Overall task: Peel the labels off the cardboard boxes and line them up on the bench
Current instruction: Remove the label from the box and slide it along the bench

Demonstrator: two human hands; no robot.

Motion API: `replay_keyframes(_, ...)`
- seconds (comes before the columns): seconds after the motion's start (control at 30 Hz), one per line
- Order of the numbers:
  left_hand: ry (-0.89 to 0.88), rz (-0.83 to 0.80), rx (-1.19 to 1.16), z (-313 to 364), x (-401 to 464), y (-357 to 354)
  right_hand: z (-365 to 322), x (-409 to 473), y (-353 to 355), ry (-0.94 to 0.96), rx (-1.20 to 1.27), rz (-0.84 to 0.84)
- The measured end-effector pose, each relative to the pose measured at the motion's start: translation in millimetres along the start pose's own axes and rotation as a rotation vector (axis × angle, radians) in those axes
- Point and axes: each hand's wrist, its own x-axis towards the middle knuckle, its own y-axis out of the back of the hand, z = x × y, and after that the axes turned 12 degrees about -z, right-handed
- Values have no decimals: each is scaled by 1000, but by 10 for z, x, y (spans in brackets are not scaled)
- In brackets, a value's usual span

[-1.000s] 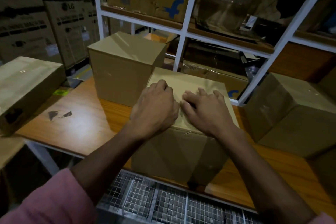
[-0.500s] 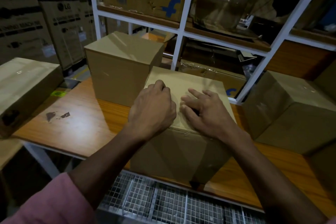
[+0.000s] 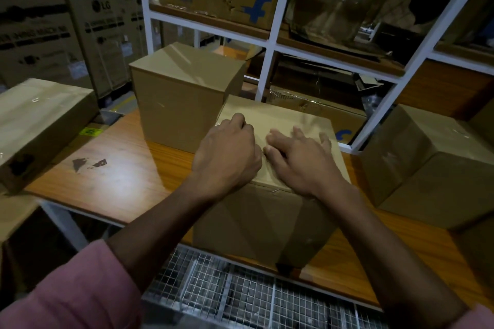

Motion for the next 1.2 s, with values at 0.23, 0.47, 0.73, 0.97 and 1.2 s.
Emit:
replay_keyframes(0.23, -7, 19, -12, 4, -14, -13, 61, -64, -14, 218, 94, 56)
replay_keyframes(0.47, -6, 26, -16, 9, -10, -10, -15, -67, -10, 150, 60, 134)
replay_keyframes(0.73, -16, 49, -5, -2, -5, -26, -15, -90, 18, 101, 31, 92)
replay_keyframes(0.97, -17, 60, -17, -18, 1, -44, -80, -61, 8, 45, -2, 177)
replay_keyframes(1.2, 21, 105, -56, 5, -43, -26, -187, -4, -16, -85, -48, 251)
